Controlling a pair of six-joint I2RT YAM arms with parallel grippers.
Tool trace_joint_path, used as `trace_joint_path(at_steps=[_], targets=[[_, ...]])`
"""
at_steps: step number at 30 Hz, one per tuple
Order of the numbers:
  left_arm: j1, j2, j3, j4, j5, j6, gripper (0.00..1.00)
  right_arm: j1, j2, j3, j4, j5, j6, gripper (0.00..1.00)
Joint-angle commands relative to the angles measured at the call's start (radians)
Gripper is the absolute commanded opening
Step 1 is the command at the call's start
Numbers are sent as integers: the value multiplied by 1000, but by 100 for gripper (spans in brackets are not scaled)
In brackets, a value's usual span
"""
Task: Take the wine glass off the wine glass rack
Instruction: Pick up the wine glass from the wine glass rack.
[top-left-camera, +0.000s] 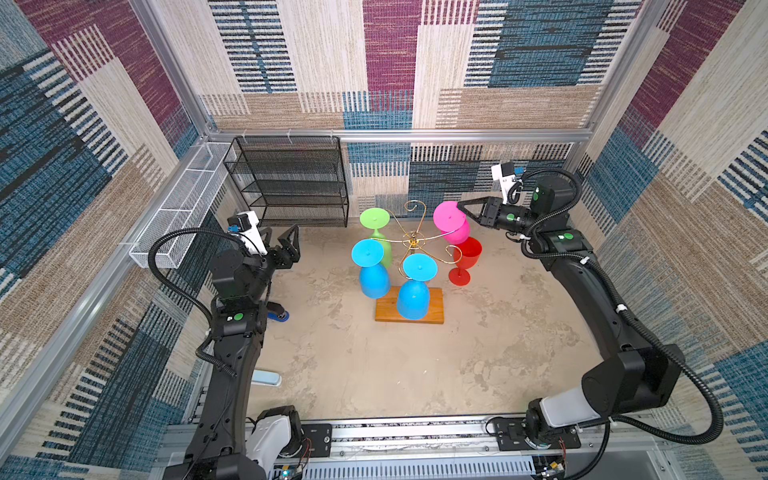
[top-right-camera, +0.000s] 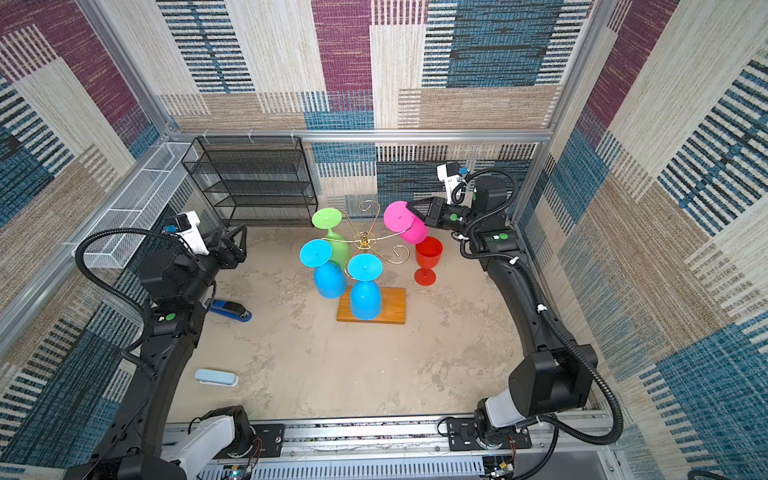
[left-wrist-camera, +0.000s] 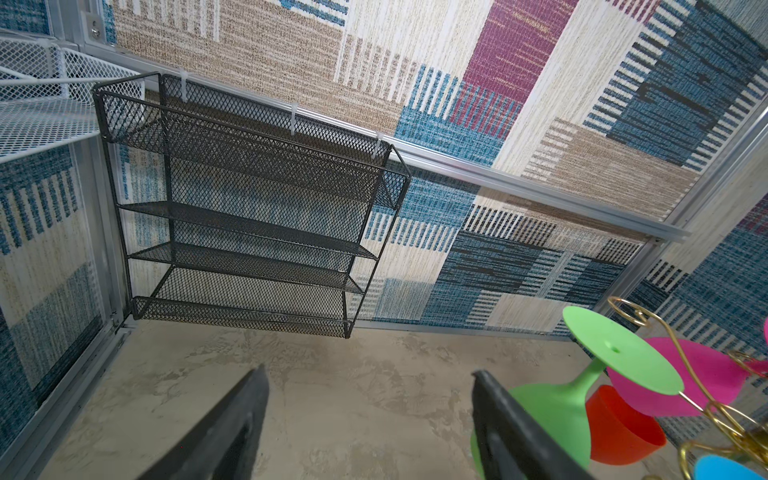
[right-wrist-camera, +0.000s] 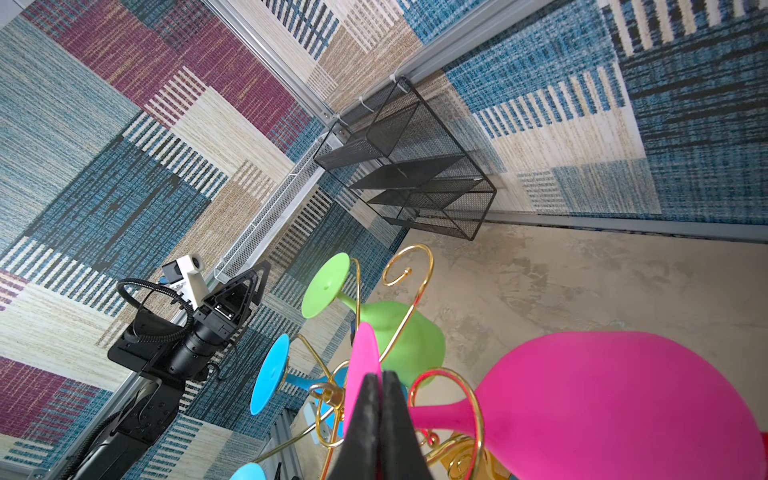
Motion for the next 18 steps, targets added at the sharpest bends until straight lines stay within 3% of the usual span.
trace_joint_path(at_steps=[1,18], targets=[[0,-4,-3,35,9,-11,79,-3,-15,-7,59,-17,32,0],[1,-6,-4,40,9,-16,79,-16,-76,-85,102,-46,67,0]])
